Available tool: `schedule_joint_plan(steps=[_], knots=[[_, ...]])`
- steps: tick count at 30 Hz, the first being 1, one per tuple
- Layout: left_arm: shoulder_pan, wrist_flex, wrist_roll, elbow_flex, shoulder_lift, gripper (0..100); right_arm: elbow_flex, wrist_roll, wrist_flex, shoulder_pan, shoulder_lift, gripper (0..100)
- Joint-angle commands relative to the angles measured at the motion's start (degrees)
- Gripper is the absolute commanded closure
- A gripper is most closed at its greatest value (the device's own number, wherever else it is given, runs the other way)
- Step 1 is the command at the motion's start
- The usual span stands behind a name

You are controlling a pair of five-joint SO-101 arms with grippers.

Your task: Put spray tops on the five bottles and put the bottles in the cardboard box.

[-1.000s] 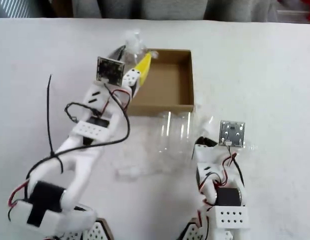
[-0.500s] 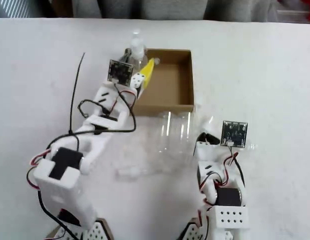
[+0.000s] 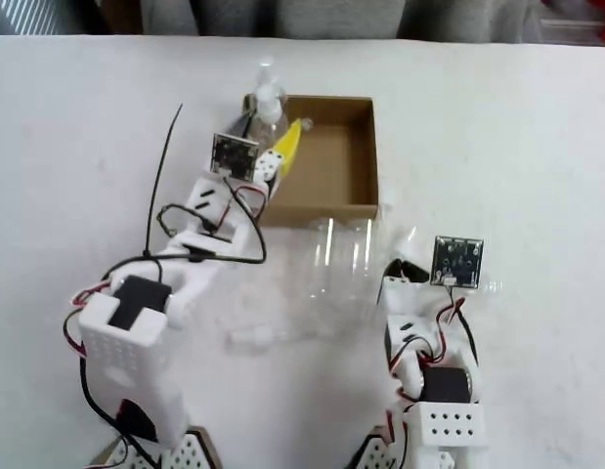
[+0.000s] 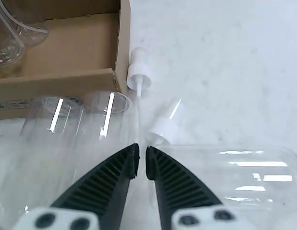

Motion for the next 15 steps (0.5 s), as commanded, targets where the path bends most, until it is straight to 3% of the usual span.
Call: schedule_joint_plan(steps=[1, 15], knots=[[-0.4, -1.6, 0.5, -3.6, -0.7, 83, 0.7, 0.6, -1.4, 0.1, -0.5, 98.1], [-0.6, 0.3, 0.2, -7.4, 3.8, 83, 0.7, 0.6, -1.4, 0.1, -0.5, 98.1]])
